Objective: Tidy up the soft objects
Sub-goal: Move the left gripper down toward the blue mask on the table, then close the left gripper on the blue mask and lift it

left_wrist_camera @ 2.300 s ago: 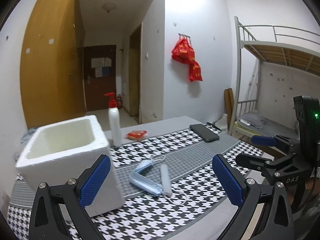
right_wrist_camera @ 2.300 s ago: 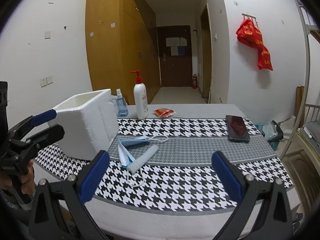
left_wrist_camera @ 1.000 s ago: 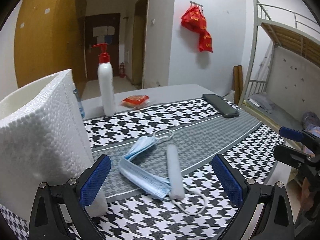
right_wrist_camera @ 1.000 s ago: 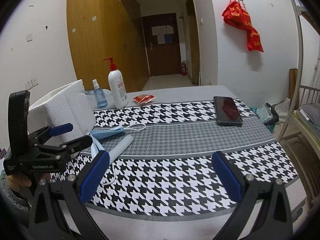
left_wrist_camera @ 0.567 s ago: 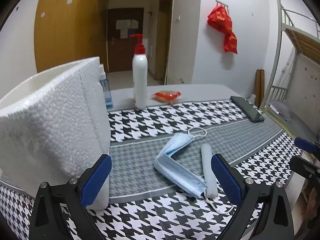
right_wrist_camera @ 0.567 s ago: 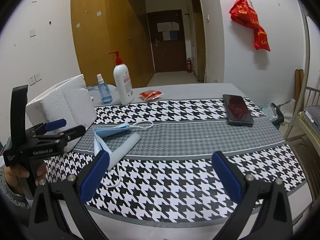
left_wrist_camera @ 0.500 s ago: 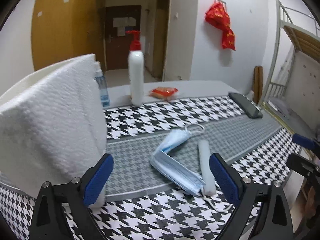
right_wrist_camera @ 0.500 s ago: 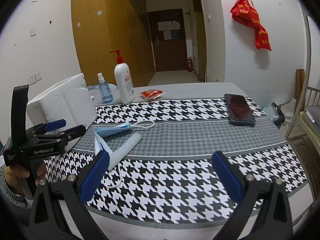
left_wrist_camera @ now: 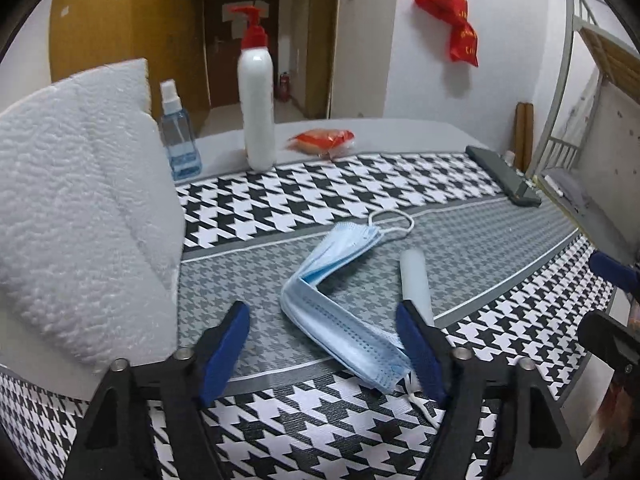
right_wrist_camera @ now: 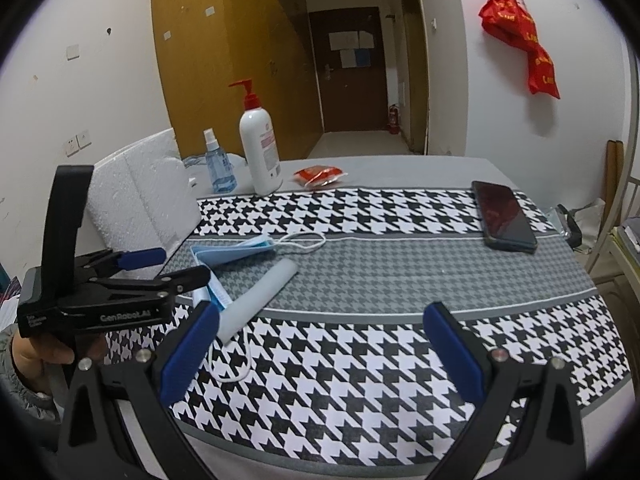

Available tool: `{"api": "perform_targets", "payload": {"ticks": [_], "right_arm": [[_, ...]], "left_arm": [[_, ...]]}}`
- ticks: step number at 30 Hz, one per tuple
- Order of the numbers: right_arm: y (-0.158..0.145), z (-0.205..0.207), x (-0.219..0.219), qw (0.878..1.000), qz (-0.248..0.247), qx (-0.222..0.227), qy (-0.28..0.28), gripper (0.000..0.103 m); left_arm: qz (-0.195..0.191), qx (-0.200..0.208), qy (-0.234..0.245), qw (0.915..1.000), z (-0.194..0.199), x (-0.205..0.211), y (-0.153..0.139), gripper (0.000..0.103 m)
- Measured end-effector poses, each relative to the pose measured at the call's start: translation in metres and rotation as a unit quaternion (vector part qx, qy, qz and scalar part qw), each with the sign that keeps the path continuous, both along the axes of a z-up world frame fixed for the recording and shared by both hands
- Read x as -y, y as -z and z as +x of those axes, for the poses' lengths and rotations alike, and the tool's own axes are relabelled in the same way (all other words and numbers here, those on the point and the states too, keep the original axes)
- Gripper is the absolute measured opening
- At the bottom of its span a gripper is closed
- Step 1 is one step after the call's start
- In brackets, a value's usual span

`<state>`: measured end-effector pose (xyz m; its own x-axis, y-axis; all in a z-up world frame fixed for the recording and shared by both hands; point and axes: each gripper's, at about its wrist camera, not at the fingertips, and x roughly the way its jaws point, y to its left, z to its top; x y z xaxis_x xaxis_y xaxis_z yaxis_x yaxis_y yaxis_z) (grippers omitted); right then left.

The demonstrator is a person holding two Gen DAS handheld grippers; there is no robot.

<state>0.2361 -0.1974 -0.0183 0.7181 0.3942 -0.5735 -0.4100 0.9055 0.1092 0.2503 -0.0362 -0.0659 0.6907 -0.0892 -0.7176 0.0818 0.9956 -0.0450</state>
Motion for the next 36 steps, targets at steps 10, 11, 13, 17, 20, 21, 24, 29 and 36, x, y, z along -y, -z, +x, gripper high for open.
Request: {"api": "perform_targets", "payload": {"ticks": [10, 11, 13, 17, 20, 21, 24, 29, 36], "right_arm": [[0.008, 0.013, -0.006, 1.0, 0.001, -0.014, -0.017, 0.103], [0.009, 0.014, -0.007, 1.0, 0.001, -0.016, -0.018, 0.103], [0.011, 0.016, -0.007, 1.0, 0.0, -0.018, -0.02, 0.103], [0.012, 0.02, -0.01, 0.999, -0.005, -0.023, -0.024, 0.103], [0.013, 0.023, -0.012, 0.999, -0.009, -0.025, -0.026, 0.103], [0.014, 0.024, -0.013, 0.999, -0.01, -0.027, -0.025, 0.103], [0.017, 0.028, -0.016, 0.999, -0.014, -0.035, -0.025, 0.103], [0.02, 0.031, -0.02, 0.999, -0.02, -0.043, -0.022, 0.103], [0.025, 0.034, -0.031, 0.997, -0.031, -0.061, -0.019, 0.103]], "left_arm": [[0.004, -0.03, -0.007, 0.9995, 0.016, -0.002, 0.013, 0.051], [0.004, -0.032, -0.006, 0.9995, 0.017, -0.002, 0.013, 0.047], [0.006, -0.034, -0.003, 0.9994, 0.019, -0.002, 0.015, 0.043], [0.006, -0.037, 0.0, 0.9993, 0.023, -0.004, 0.016, 0.032], [0.003, -0.038, 0.007, 0.9993, 0.025, -0.005, 0.017, 0.024], [0.002, -0.037, 0.011, 0.9992, 0.026, -0.005, 0.017, 0.023], [-0.006, -0.037, 0.025, 0.999, 0.027, -0.005, 0.018, 0.019], [-0.029, -0.039, 0.062, 0.9969, 0.025, 0.0, 0.018, 0.017], [-0.045, -0.025, 0.073, 0.996, 0.017, 0.0, 0.013, 0.016]]}}
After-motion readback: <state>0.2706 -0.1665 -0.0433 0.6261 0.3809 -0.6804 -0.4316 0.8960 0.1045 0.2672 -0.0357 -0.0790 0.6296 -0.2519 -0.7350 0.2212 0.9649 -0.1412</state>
